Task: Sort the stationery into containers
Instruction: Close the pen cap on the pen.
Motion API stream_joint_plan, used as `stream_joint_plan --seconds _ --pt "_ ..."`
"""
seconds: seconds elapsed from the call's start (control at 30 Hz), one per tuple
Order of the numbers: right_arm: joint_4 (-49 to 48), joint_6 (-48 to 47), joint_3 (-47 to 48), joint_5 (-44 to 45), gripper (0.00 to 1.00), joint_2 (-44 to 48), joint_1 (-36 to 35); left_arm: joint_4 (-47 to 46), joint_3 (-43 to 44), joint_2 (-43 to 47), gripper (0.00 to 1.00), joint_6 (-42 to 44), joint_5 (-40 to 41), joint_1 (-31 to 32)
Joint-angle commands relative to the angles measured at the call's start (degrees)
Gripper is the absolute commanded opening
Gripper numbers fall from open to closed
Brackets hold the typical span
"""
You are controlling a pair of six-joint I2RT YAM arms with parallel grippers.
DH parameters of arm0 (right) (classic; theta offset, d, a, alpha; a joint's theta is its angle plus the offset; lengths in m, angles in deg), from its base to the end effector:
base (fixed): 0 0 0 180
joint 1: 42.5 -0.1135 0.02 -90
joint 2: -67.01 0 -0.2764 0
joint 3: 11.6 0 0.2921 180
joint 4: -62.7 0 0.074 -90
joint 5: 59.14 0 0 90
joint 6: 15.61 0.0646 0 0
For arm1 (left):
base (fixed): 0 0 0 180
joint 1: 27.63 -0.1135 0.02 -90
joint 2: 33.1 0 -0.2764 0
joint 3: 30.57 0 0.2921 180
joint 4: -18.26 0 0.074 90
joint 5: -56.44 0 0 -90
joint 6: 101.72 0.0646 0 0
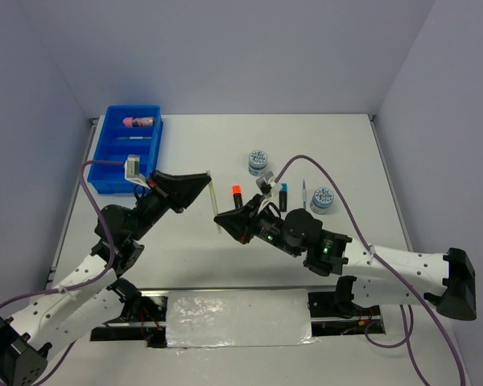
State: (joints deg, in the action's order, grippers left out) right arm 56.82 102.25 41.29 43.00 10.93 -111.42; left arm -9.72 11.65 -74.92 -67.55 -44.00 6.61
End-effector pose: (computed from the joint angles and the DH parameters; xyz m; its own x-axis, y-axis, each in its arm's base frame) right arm 0.1186 0.2698 0.3330 -0.3761 0.2946 -0.8785 -0.7476 0.4637 0.4755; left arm 0.1812 -0.1375 0.3652 -0.3462 -0.7486 -0.5654 0.7099 0.1850 -0.6796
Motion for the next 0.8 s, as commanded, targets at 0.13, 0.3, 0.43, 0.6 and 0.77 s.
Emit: stream_joint_plan --seconds 0.13,0.3,0.43,0.6,0.77 --pt "-5.7 -7.4 9.5 0.8 0.0 -0.8 2.5 5.5 2.9 -0.8 0.01 2.4 -3.5 1.1" --pt "-6.8 -8.9 6.2 -8.4 0.0 -1.3 2.5 9.9 5.5 0.8 0.13 6.1 -3.4 1.0" --pt "-6.3 -9.5 5.4 -11.3 0.0 -1.4 2.3 10.3 6.5 1.4 0.3 7.4 -3.5 1.1" --pt "-5.6 -9.5 5.3 -10.0 0.0 -0.6 2.4 11.1 8.2 0.6 0.42 8.4 -4.5 1.0" --pt "-4.9 -9.8 5.5 -8.4 0.0 -0.2 2.4 10.7 7.6 0.7 0.44 8.4 -5.0 1.1"
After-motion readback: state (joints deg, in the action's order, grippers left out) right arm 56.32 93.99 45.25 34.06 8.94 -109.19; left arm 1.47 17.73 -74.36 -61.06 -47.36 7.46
